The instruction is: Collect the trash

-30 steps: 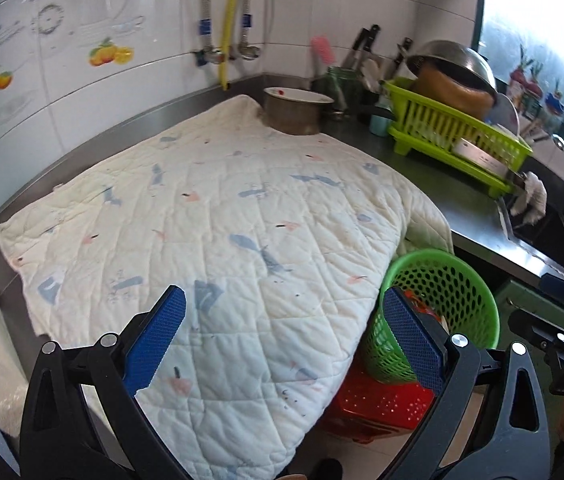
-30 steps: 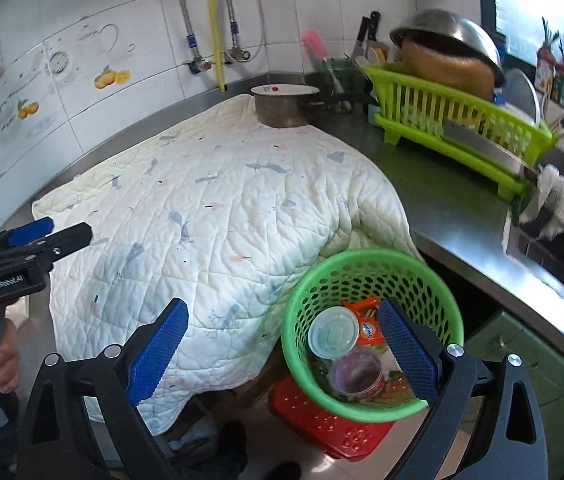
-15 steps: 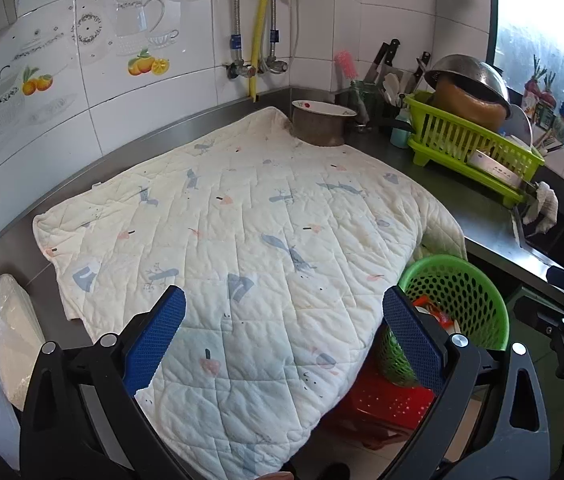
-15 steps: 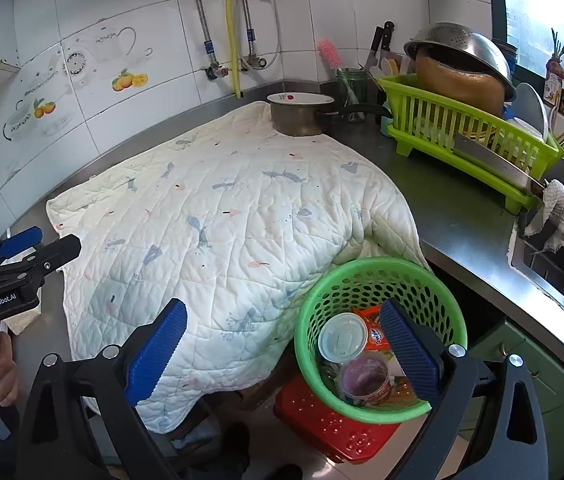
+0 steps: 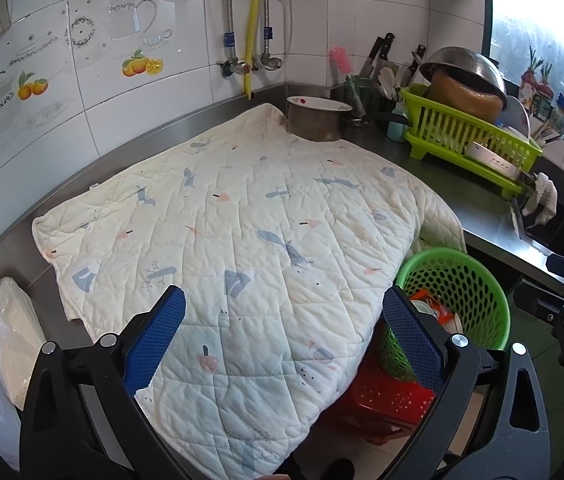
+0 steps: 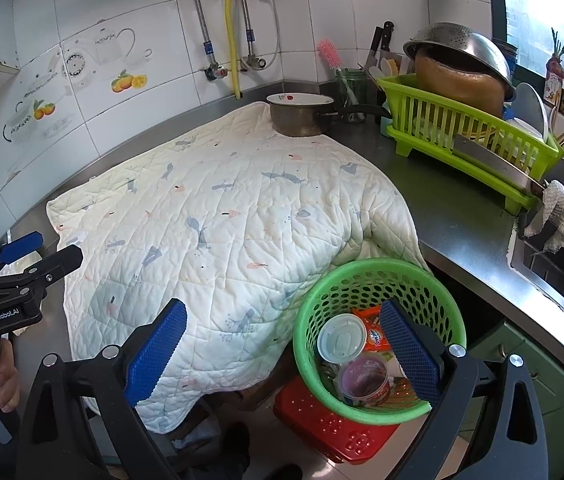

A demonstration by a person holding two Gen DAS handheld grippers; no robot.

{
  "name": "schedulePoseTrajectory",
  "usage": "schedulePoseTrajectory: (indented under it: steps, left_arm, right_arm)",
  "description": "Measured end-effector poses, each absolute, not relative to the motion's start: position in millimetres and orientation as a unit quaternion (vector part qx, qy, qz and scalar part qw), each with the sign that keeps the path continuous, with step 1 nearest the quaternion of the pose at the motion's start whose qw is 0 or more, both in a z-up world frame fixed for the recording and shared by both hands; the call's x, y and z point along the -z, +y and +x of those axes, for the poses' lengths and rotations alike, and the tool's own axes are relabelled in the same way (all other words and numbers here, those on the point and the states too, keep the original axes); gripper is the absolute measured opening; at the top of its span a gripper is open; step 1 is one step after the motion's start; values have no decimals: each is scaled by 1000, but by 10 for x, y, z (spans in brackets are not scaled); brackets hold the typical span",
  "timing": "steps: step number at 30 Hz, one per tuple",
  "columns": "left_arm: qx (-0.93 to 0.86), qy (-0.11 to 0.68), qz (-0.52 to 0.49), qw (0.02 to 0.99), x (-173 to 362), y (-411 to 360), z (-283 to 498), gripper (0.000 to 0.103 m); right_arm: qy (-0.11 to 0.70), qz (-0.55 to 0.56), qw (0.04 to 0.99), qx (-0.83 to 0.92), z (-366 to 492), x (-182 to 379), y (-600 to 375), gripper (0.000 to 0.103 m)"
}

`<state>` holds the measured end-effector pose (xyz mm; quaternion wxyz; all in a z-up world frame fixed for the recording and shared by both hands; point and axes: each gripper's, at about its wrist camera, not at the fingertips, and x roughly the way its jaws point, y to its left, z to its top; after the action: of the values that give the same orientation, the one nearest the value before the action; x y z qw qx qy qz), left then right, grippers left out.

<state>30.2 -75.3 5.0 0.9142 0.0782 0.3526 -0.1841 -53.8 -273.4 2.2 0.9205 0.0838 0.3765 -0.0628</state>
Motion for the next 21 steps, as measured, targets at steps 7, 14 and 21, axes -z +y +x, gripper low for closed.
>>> schedulePoseTrajectory:
  steps: [7, 14, 21]
  left_arm:
    - [186, 353, 83, 913, -51, -777, 320, 98]
    - [183, 355, 81, 913, -41, -744, 342, 98]
    - [183, 355, 81, 913, -39, -729, 340, 98]
  right_arm:
    - [378, 86, 919, 63, -528, -7, -2749, 94]
    - [379, 86, 919, 61, -504, -5, -2710, 94]
    - [379, 84, 920, 59, -500, 1, -2685, 94]
